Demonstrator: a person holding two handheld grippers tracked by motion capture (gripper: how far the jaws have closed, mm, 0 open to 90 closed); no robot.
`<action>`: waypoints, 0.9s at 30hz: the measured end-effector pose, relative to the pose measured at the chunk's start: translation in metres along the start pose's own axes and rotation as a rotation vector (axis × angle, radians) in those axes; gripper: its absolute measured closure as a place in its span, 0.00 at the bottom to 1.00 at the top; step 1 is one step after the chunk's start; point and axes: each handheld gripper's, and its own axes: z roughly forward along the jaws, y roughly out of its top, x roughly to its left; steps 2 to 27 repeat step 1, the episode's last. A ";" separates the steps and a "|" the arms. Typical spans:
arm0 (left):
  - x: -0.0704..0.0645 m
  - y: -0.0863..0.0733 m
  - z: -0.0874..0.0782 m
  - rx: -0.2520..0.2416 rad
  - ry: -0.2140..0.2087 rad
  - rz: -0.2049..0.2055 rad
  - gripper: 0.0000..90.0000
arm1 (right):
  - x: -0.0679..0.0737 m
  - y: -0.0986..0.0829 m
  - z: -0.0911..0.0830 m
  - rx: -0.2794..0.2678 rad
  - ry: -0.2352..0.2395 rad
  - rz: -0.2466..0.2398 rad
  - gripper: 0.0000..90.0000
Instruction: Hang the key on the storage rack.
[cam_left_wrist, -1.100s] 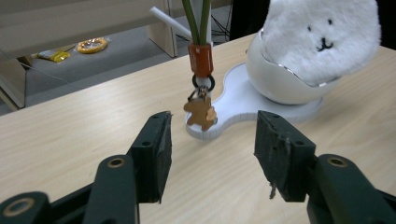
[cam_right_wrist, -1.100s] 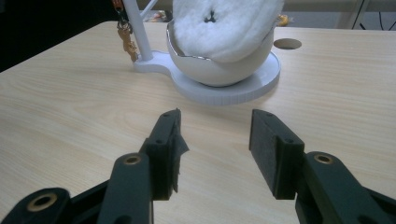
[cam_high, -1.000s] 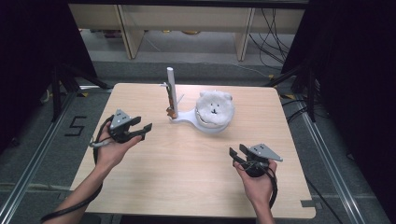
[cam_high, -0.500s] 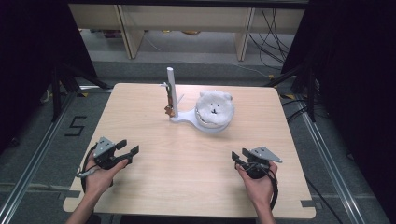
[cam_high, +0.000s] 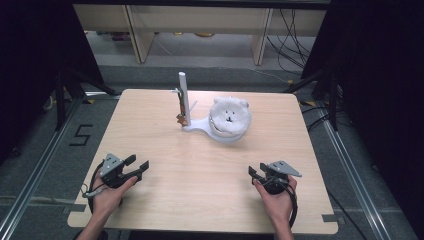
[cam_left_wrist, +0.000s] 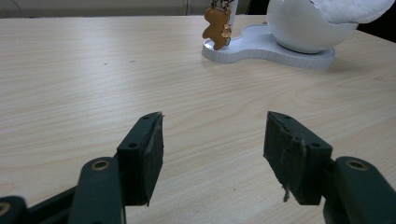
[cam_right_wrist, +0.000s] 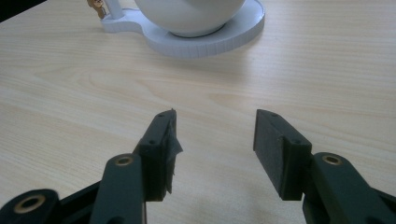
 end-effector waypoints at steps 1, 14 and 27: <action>0.000 0.000 0.000 -0.013 -0.011 -0.002 0.41 | 0.000 0.000 0.000 0.006 -0.001 -0.008 0.56; 0.000 0.000 0.000 -0.013 -0.011 -0.002 0.41 | 0.000 0.000 0.000 0.006 -0.001 -0.008 0.56; 0.000 0.000 0.000 -0.013 -0.011 -0.002 0.41 | 0.000 0.000 0.000 0.006 -0.001 -0.008 0.56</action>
